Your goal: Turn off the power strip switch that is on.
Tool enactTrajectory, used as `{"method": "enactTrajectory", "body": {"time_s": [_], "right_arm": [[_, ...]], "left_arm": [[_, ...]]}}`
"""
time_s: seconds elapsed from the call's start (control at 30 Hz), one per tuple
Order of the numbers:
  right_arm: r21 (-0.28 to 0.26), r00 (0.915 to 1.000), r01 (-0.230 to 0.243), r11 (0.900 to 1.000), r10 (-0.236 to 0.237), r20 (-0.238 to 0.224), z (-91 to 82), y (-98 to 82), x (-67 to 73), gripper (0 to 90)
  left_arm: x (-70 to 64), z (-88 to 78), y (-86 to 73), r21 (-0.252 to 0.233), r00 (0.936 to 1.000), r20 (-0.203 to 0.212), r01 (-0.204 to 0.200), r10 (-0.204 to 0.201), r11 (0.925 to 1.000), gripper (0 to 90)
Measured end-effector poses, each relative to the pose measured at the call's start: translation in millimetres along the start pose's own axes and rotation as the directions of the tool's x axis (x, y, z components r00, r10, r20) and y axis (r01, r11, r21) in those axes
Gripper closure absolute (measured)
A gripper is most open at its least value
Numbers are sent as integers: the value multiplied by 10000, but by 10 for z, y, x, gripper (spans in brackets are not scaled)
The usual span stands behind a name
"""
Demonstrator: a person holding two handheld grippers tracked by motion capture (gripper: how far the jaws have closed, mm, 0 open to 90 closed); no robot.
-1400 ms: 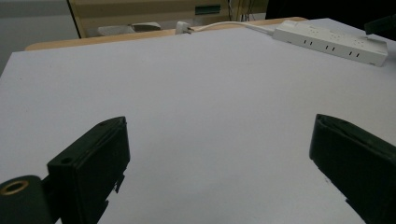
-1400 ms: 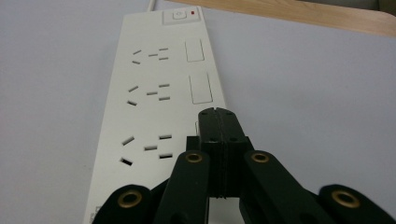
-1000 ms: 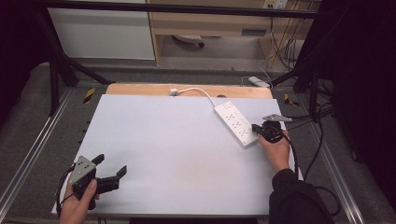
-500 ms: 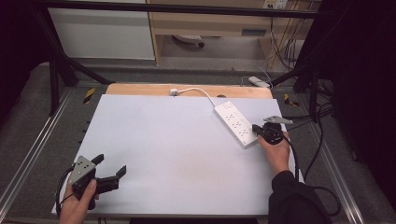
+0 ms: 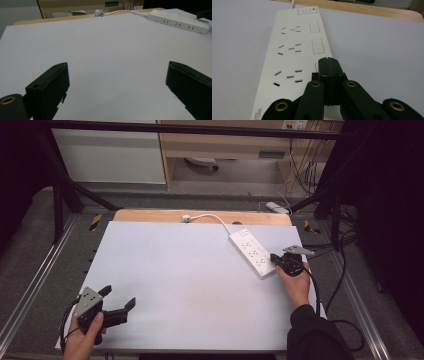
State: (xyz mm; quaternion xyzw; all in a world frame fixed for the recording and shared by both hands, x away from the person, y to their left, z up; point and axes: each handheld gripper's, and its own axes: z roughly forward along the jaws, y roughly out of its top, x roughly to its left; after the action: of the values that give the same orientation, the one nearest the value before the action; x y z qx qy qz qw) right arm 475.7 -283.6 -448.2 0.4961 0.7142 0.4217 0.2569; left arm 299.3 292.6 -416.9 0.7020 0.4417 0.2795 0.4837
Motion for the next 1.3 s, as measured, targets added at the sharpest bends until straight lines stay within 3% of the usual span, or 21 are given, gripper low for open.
{"method": "enactTrajectory", "body": {"time_s": [0.47,0.5,0.6,0.7,1.3], "right_arm": [[-320,9998,-135,9994,139,143,-16,-59,5,900],[-149,9997,-129,9998,132,218,-19,-65,3,900],[-336,9993,-337,9989,342,151,-35,-99,-30,900],[-244,9999,-3,9997,7,150,-39,-89,-9,900],[-160,9995,-269,9995,271,143,-31,-68,-9,900]], "left_arm": [[4,0,0,-51,9999,114,108,-107,9999,50],[5,-2,2,-60,9999,108,99,-99,9999,51],[5,-1,2,-58,9999,101,92,-92,9999,50],[-1,0,4,-48,9999,95,65,-65,10000,50],[0,-1,3,-48,9999,108,32,-31,10000,50]]}}
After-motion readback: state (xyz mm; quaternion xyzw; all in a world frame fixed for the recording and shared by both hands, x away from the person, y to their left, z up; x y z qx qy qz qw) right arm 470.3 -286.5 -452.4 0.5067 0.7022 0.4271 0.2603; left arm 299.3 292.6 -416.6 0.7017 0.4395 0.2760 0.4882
